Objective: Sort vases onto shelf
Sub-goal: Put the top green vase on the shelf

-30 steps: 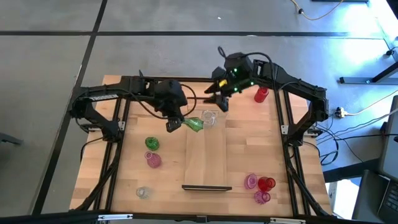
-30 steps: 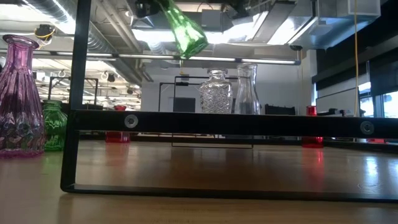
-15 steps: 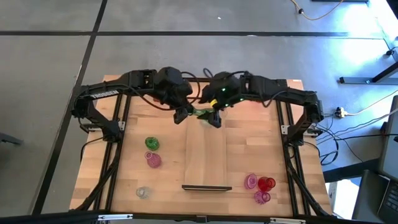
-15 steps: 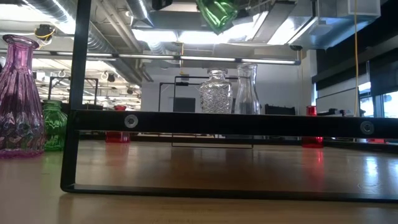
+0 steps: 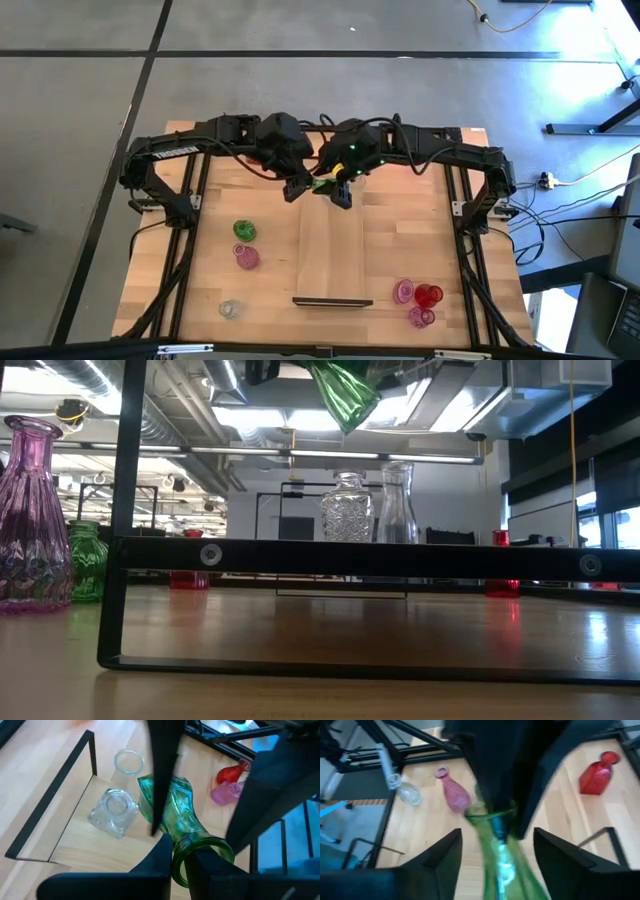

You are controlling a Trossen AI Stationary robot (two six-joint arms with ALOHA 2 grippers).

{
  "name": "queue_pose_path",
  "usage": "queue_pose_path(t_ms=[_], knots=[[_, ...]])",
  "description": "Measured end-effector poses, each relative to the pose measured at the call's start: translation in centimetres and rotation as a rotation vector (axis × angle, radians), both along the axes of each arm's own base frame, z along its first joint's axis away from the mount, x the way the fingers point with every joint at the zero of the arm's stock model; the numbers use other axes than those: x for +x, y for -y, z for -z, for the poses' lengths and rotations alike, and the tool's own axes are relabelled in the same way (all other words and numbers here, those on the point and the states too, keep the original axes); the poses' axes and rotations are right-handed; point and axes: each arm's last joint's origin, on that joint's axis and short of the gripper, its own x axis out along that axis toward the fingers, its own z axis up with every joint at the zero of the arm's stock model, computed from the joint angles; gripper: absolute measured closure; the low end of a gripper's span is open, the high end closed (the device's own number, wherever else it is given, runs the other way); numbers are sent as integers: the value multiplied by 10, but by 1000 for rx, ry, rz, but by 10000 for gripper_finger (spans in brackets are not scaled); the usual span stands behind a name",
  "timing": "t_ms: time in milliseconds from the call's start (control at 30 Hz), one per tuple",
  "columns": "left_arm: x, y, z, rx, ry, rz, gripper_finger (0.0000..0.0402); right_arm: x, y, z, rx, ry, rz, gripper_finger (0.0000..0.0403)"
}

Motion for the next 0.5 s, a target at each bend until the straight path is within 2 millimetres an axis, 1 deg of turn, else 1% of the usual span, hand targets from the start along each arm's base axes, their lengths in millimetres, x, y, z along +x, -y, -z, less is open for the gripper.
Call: queue_pose_path(t_ms=[133,200,367,400,500], knots=[[2,0,0,-4,15,13,379,4,0,5,32,-14,-36,231],[2,0,0,0,12,21,379,8,-1,10,48,-32,-51,255],[1,1,1,-12,-1,31,379,12,-1,15,92,-38,-93,310],[1,1,2,-16,-4,34,379,12,-2,15,96,-38,-98,317],[2,1,2,-14,0,33,378,12,-2,15,97,-43,-99,318]])
